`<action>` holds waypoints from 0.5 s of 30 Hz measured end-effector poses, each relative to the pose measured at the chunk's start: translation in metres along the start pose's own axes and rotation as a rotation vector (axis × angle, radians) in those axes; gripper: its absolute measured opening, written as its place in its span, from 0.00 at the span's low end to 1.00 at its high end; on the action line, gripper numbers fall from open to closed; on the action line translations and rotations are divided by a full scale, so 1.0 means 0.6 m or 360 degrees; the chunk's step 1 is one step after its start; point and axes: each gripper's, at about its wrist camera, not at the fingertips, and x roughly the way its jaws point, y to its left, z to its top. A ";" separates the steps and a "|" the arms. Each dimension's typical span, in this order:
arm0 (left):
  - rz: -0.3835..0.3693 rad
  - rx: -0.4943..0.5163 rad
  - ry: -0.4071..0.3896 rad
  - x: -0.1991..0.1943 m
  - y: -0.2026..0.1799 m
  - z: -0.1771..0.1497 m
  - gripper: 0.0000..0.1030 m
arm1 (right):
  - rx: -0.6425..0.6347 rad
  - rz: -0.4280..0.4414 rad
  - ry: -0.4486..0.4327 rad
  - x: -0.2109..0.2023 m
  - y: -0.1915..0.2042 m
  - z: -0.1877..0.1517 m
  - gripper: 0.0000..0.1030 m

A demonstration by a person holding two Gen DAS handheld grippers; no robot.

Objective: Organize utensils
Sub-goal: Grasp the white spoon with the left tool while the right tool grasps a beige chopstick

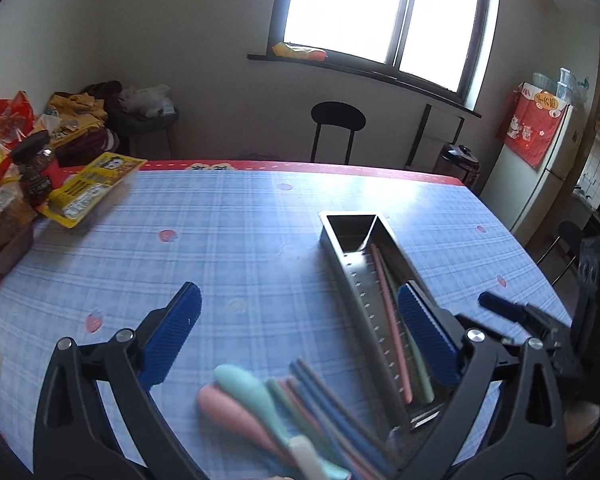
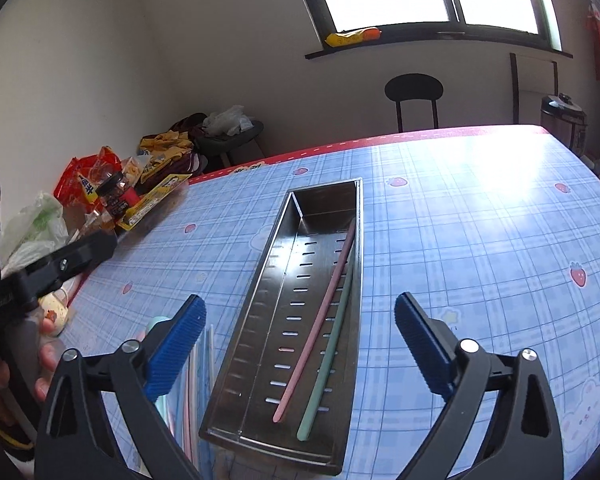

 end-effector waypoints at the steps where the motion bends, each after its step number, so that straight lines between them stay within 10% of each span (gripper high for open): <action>1: 0.0014 0.0019 0.0010 -0.016 0.008 -0.015 0.94 | -0.0014 -0.0016 -0.0013 -0.008 0.006 -0.003 0.95; 15: 0.0016 0.0107 0.0145 -0.092 0.065 -0.208 0.94 | -0.0327 -0.0009 0.0119 -0.071 0.094 -0.134 0.95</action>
